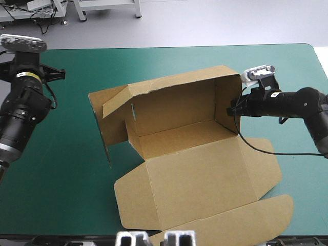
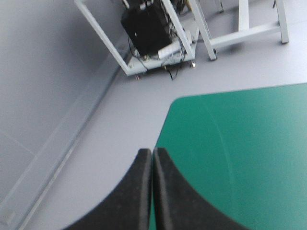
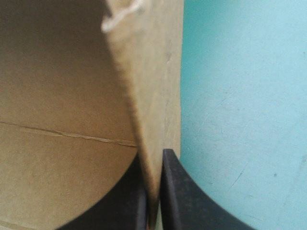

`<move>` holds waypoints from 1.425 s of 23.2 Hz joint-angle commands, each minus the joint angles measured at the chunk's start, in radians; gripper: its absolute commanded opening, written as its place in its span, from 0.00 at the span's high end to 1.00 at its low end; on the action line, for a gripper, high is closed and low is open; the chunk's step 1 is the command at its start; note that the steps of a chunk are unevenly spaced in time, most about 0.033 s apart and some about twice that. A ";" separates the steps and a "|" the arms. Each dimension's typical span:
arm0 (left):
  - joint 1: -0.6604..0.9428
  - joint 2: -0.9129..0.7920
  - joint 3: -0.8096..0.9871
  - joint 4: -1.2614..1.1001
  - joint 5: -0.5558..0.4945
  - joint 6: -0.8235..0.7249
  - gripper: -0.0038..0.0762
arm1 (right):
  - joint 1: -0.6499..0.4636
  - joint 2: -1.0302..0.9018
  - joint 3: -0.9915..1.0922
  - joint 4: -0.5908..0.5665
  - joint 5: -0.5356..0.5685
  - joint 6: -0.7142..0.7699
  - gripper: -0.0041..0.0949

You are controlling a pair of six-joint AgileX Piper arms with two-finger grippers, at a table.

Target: Fold the box

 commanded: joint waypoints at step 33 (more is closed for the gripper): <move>0.498 0.014 0.259 -1.304 0.182 0.967 0.96 | 0.083 0.458 -0.821 -0.292 0.394 0.281 0.54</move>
